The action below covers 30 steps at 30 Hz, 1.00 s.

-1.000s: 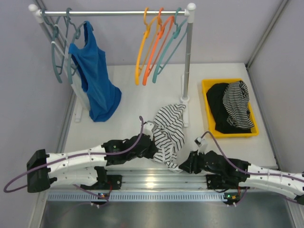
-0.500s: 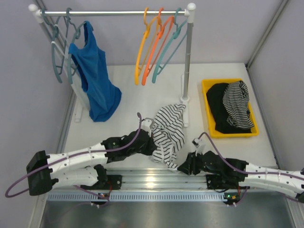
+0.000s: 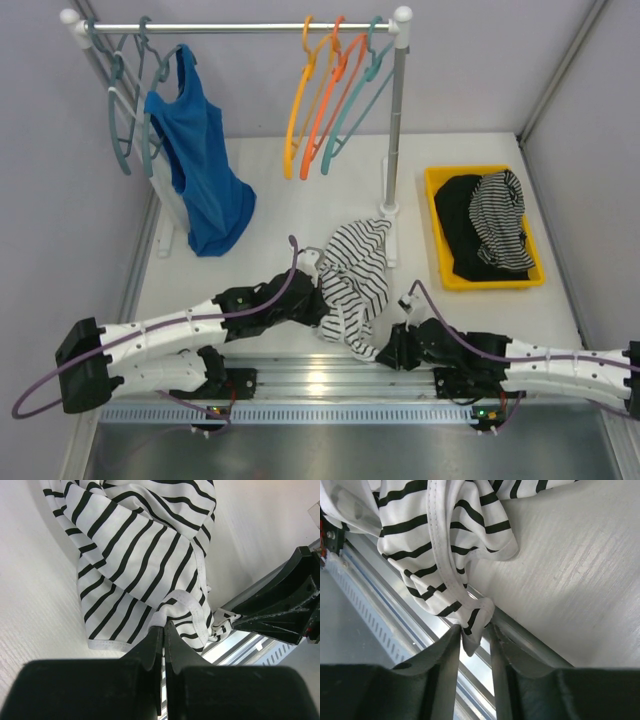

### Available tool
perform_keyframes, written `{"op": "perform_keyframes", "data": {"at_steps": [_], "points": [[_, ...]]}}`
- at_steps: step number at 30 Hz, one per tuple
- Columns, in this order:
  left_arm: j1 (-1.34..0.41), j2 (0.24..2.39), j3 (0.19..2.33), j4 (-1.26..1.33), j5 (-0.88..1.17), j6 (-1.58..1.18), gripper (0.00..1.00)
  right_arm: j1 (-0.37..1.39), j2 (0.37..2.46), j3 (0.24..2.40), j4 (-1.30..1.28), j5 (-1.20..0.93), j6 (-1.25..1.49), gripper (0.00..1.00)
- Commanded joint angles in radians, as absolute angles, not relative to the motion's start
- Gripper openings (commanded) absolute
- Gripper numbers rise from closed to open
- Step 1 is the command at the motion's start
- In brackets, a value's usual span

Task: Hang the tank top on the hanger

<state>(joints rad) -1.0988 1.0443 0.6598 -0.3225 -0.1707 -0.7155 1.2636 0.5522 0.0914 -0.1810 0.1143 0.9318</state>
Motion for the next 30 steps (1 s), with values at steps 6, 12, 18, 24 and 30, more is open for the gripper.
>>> {"op": "perform_keyframes", "data": {"at_steps": [6, 12, 18, 24, 30], "points": [[-1.092, 0.982, 0.686, -0.340, -0.162, -0.681, 0.00, 1.285, 0.568, 0.246, -0.228, 0.185, 0.910, 0.03], [-1.092, 0.888, 0.843, -0.490, -0.204, -0.574, 0.00, 1.287, 0.629, 0.700, -0.612, 0.461, 0.836, 0.00], [-1.092, 0.842, 1.093, -0.583, -0.304, -0.430, 0.00, 1.285, 0.906, 1.354, -0.995, 0.744, 0.718, 0.00], [-1.092, 0.876, 1.362, -0.572, -0.414, -0.246, 0.00, 1.275, 1.250, 1.914, -1.242, 1.029, 0.562, 0.00], [-1.092, 0.968, 1.633, -0.511, -0.457, -0.071, 0.00, 1.195, 1.387, 2.258, -1.189, 1.068, 0.338, 0.00]]}}
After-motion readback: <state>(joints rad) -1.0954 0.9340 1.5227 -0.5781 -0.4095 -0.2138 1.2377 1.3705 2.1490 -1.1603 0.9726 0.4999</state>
